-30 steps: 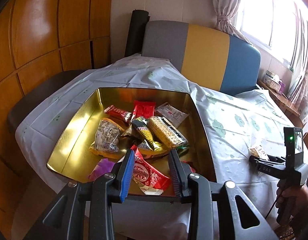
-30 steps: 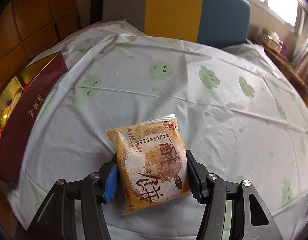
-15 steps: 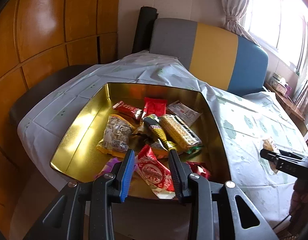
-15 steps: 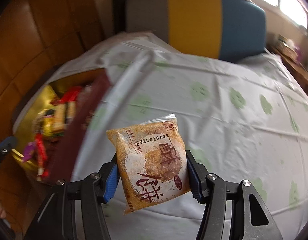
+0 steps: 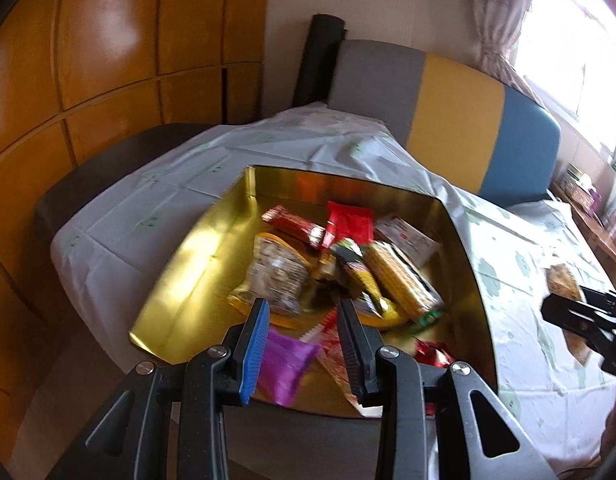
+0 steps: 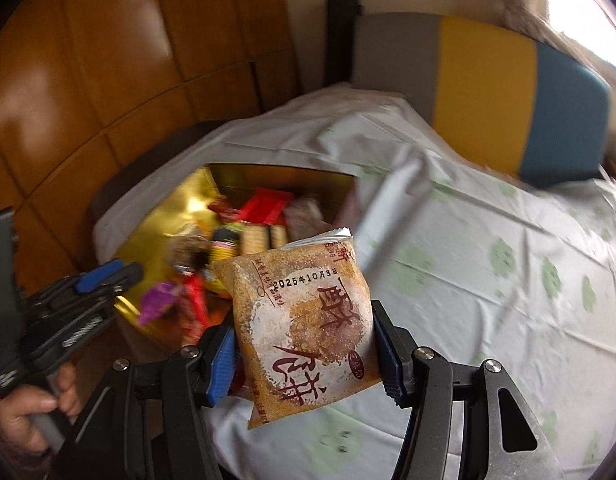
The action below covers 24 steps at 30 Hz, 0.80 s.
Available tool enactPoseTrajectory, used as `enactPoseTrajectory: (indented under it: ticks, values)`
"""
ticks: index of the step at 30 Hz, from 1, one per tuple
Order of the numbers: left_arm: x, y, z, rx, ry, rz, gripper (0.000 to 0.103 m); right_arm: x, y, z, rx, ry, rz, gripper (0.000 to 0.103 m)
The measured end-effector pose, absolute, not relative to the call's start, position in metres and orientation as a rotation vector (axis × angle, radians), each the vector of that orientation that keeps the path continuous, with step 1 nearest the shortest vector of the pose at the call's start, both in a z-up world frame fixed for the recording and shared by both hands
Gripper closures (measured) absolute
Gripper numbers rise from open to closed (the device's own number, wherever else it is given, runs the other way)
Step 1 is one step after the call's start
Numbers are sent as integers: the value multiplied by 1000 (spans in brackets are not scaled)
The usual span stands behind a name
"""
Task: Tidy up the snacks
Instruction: 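Carry the round biscuit packet into the gold tin with the right tool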
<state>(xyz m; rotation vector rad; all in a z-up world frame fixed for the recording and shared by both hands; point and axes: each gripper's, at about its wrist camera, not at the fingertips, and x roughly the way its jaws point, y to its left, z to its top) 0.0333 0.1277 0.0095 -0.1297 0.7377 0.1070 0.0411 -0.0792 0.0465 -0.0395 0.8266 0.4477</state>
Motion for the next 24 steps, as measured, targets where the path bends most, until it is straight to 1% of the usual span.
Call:
enactPoseTrajectory:
  ticks: [3, 7, 14, 17, 21, 24]
  values:
    - [36, 147, 16, -156, 713, 160, 68, 45, -57, 49, -58, 829, 510, 44]
    - [37, 174, 23, -195, 686, 232, 68, 53, -22, 38, -99, 857, 565, 44]
    - [40, 181, 19, -205, 701, 238, 68, 86, 20, -24, -191, 1019, 567, 43]
    - [41, 175, 16, -195, 709, 216, 68, 85, 16, -30, -188, 1005, 565, 41]
    - [42, 167, 11, -186, 728, 196, 68, 82, 9, -22, -152, 992, 588, 33]
    - [42, 164, 9, -181, 736, 194, 68, 79, 4, -16, -139, 981, 593, 31]
